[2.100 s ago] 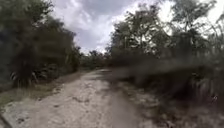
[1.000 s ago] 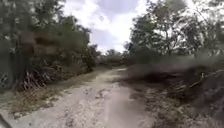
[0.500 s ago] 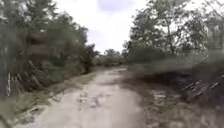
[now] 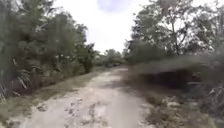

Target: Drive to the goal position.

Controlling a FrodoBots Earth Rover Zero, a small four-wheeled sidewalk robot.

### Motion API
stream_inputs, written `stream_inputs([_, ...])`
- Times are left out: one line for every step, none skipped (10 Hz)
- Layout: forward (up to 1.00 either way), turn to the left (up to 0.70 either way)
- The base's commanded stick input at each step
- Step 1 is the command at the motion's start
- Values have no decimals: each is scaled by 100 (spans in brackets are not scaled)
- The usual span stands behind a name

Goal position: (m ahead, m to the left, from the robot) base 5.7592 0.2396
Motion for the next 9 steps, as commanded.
stream_inputs([70, 0])
stream_inputs([70, 0])
stream_inputs([70, 0])
stream_inputs([70, 0])
stream_inputs([70, 0])
stream_inputs([70, 0])
stream_inputs([70, 0])
stream_inputs([70, 0])
stream_inputs([70, 0])
